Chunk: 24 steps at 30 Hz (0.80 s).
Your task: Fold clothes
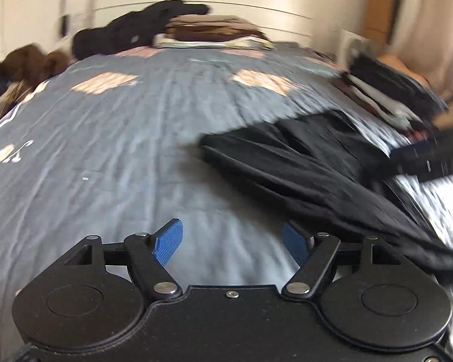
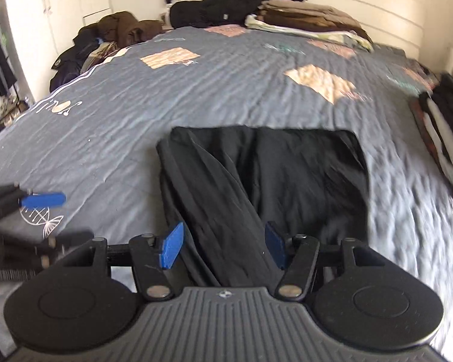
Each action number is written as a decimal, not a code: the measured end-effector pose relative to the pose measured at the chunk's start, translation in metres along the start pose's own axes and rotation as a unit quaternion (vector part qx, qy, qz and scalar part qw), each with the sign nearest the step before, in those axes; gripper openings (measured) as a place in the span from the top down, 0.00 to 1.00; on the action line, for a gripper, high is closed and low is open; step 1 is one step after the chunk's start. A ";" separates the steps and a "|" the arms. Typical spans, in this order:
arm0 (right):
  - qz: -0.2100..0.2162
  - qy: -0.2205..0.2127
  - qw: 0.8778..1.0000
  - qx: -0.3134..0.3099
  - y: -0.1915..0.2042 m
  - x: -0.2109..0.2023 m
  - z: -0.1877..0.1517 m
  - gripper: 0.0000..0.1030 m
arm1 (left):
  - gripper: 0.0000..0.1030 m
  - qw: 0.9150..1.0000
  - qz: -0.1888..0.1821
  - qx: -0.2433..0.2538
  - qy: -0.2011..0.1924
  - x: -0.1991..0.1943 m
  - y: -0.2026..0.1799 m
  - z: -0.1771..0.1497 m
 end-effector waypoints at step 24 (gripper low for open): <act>-0.022 0.100 0.980 -0.173 0.095 0.179 0.070 0.43 | 0.18 0.998 0.012 -0.066 -0.007 -0.003 0.077 0.020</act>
Point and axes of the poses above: each gripper's, at about its wrist camera, not at the fingertips, and x roughly the way its jaws point, y to its left, z to its top, the point moved 8 cm from there along x, roughly the way its jaws point, and after that the axes turned 12 degrees about -x, right-handed, at the moved point
